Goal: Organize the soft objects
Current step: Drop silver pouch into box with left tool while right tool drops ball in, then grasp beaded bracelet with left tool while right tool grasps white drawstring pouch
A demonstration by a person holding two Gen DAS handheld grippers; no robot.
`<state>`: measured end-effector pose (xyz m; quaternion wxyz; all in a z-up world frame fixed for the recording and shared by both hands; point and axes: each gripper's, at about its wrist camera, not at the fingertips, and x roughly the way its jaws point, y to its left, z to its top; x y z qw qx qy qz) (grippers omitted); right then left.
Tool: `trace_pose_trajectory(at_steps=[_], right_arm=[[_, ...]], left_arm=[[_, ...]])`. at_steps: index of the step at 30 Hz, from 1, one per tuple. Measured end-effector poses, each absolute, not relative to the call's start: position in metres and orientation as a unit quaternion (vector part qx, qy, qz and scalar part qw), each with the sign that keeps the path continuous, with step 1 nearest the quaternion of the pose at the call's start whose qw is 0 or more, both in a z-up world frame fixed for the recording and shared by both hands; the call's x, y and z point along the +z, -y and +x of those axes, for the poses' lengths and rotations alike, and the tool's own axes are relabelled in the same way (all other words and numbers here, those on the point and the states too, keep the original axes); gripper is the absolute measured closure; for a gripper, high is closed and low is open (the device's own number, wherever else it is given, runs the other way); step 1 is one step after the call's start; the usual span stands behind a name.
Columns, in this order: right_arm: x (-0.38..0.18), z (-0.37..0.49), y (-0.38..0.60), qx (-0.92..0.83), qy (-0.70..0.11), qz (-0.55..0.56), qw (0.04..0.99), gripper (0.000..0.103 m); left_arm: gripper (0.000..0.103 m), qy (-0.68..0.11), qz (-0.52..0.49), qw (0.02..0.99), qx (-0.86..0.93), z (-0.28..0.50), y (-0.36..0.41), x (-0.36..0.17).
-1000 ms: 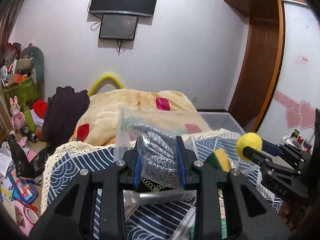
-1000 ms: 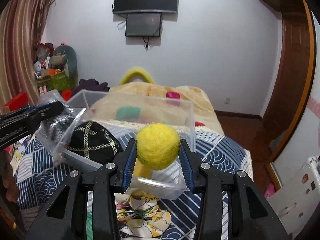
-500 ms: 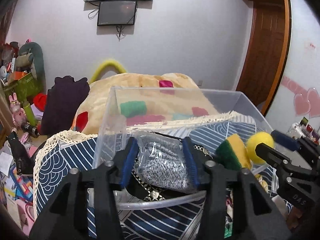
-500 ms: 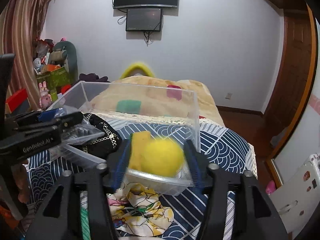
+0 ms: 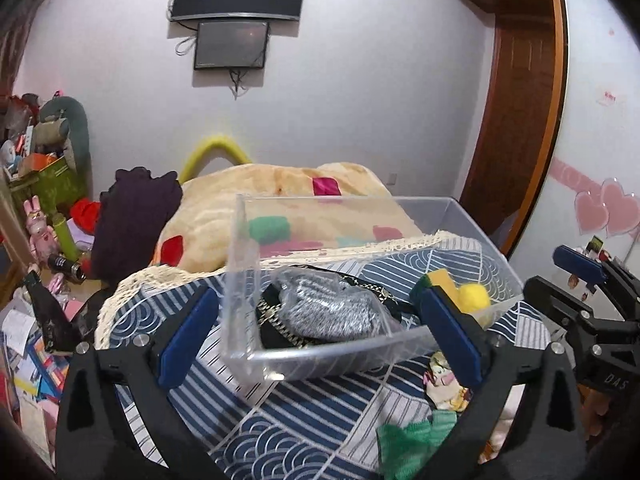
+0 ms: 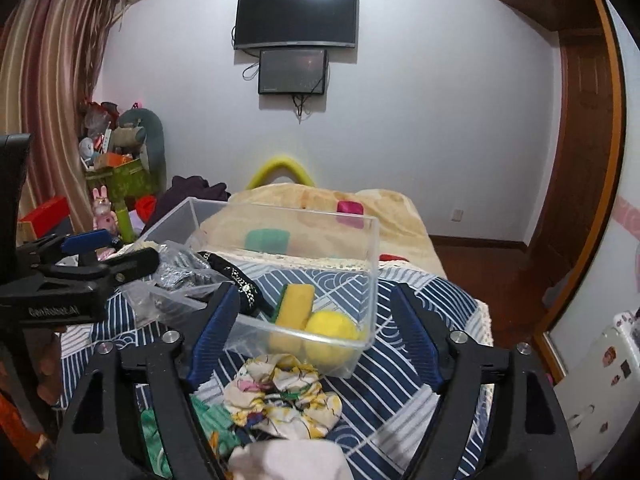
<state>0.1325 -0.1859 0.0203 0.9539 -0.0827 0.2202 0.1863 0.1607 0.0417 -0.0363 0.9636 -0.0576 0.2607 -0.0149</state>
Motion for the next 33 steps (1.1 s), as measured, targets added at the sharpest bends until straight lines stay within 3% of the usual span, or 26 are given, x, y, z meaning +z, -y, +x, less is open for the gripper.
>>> trace_pose_trajectory(at_steps=[2, 23, 26, 28, 33], right_arm=[[0.021, 0.125, 0.189, 0.182, -0.216, -0.08, 0.956, 0.016], [-0.073, 0.103, 0.216, 0.176, -0.354, -0.056, 0.917, 0.017], [-0.073, 0.101, 0.217, 0.187, -0.353, -0.051, 0.915, 0.038], [-0.074, 0.102, 0.215, 0.189, -0.357, -0.055, 0.913, 0.058], [-0.075, 0.098, 0.215, 0.193, -0.353, -0.054, 0.914, 0.075]], left_arm=[[0.0, -0.261, -0.066, 0.963, -0.014, 0.153, -0.046, -0.035], [0.0, -0.363, -0.052, 0.93, -0.023, 0.088, -0.049, -0.119], [0.012, -0.366, -0.04, 0.929, -0.031, 0.082, -0.044, -0.13], [0.03, -0.366, -0.029, 0.93, -0.034, 0.08, -0.042, -0.132], [0.045, -0.371, -0.031, 0.927, -0.042, 0.077, -0.044, -0.138]])
